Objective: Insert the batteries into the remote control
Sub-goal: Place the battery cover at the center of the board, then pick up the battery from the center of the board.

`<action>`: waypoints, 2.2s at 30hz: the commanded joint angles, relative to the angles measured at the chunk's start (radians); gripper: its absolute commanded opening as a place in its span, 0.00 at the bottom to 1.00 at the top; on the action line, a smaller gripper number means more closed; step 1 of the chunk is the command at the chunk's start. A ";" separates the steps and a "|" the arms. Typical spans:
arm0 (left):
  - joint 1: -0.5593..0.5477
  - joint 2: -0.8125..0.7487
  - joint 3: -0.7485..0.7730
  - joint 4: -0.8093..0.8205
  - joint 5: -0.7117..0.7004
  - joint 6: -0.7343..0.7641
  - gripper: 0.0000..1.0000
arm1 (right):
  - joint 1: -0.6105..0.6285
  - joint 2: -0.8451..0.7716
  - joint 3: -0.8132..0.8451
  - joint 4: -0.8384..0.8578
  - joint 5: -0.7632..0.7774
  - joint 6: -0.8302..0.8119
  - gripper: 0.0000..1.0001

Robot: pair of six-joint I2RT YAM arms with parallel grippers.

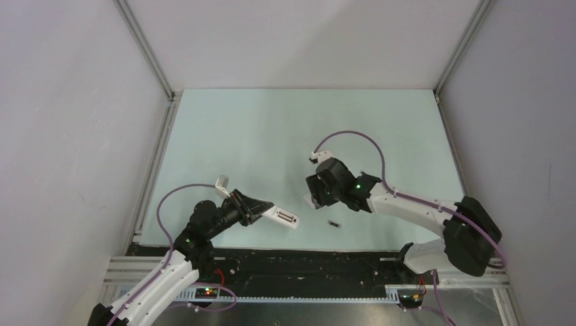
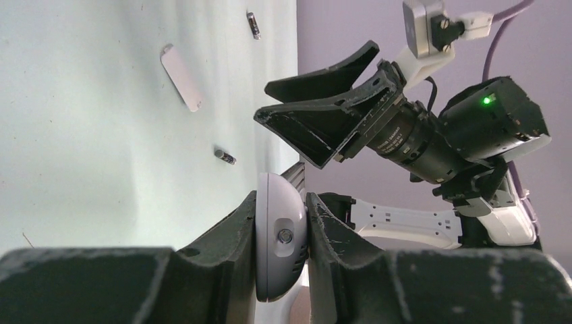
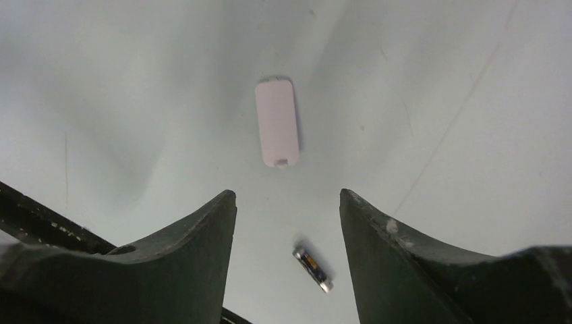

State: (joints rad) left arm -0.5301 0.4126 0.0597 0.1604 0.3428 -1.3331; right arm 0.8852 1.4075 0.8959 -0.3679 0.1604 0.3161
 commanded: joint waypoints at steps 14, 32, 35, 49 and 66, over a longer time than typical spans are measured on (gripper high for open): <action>-0.004 0.033 0.042 0.025 0.005 0.045 0.00 | -0.049 -0.269 -0.227 -0.162 -0.118 0.095 0.58; -0.004 0.028 0.038 0.024 0.010 0.045 0.00 | 0.073 -0.115 -0.238 -0.146 -0.038 0.156 0.50; -0.005 0.027 0.037 0.025 0.009 0.045 0.00 | 0.064 -0.107 -0.237 -0.145 -0.015 0.167 0.50; -0.005 0.022 0.038 0.024 0.010 0.043 0.00 | 0.026 -0.033 -0.230 -0.087 -0.035 0.160 0.51; -0.005 0.026 0.041 0.024 0.008 0.040 0.01 | 0.143 0.054 -0.174 -0.147 -0.005 0.206 0.35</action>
State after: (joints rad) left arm -0.5301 0.4442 0.0601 0.1539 0.3439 -1.3083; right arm 0.9852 1.4113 0.7036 -0.4637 0.1501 0.4751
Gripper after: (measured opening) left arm 0.306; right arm 0.359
